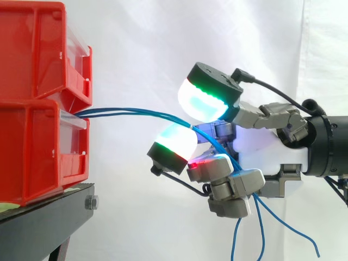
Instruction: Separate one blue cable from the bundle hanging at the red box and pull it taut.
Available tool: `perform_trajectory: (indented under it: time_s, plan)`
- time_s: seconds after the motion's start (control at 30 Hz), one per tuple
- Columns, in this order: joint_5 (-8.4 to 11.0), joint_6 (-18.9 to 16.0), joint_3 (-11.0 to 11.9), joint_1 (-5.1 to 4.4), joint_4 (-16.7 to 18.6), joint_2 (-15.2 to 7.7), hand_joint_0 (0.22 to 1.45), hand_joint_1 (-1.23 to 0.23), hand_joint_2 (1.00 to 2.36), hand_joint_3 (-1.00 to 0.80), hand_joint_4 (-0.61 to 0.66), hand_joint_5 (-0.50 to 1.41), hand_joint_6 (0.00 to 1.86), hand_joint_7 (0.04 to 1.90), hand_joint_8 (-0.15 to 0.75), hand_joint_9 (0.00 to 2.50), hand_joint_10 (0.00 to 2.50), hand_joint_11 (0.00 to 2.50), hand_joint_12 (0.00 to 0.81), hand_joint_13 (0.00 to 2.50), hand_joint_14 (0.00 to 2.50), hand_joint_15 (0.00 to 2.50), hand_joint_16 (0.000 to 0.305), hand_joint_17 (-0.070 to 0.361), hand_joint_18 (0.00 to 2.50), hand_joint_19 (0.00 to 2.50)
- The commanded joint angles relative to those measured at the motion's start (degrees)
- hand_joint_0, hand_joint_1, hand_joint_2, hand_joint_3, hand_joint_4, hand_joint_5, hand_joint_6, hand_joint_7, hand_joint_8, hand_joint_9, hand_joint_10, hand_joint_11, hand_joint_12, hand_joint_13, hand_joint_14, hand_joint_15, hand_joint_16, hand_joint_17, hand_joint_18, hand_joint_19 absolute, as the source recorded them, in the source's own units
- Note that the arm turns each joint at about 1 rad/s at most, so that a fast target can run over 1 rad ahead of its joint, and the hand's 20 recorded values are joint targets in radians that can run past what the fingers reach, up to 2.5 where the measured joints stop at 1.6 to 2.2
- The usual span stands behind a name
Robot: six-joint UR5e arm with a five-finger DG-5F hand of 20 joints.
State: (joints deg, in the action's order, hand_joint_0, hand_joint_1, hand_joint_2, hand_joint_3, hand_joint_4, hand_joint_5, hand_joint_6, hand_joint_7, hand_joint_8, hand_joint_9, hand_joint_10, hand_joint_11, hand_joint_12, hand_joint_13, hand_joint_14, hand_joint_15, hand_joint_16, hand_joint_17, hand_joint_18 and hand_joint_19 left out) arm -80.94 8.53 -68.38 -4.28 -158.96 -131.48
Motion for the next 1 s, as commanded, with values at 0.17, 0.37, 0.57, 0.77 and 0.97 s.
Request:
perform_trajectory:
  time_s: [0.17, 0.37, 0.57, 0.77, 0.97]
  plan:
    - [0.35, -0.01, 0.00, -0.03, 0.58, 0.00, 0.65, -0.75, 1.01, -0.42, 0.01, -0.15, 0.89, 1.18, 0.253, 1.17, 0.01, 1.41, 0.296, 1.34, 0.18, 1.88, 0.042, 0.096, 1.12, 1.14]
    - [0.35, 0.08, 0.00, -0.12, 0.67, 0.00, 0.72, -0.88, 1.01, -0.39, -0.04, -0.15, 0.89, 1.34, 0.253, 1.14, 0.01, 1.40, 0.306, 1.33, 0.15, 1.89, 0.043, 0.096, 1.12, 1.11]
    - [0.35, 0.17, 0.00, -0.12, 0.67, 0.00, 0.78, -0.94, 1.00, -0.50, -0.07, -0.15, 0.90, 1.42, 0.254, 1.11, 0.01, 1.39, 0.308, 1.32, 0.09, 1.94, 0.043, 0.097, 1.12, 1.07]
    - [0.35, 0.26, 0.00, -0.12, 0.67, 0.00, 0.72, -0.98, 1.00, -0.50, -0.04, -0.15, 0.91, 1.37, 0.254, 1.10, 0.01, 1.38, 0.305, 1.30, 0.05, 1.94, 0.043, 0.097, 1.09, 1.07]
    - [0.35, 0.17, 0.00, -0.12, 0.67, 0.00, 0.71, -1.00, 1.00, -0.50, -0.04, -0.13, 0.90, 1.37, 0.253, 1.12, 0.01, 1.38, 0.309, 1.30, 0.01, 1.94, 0.043, 0.097, 1.08, 1.08]
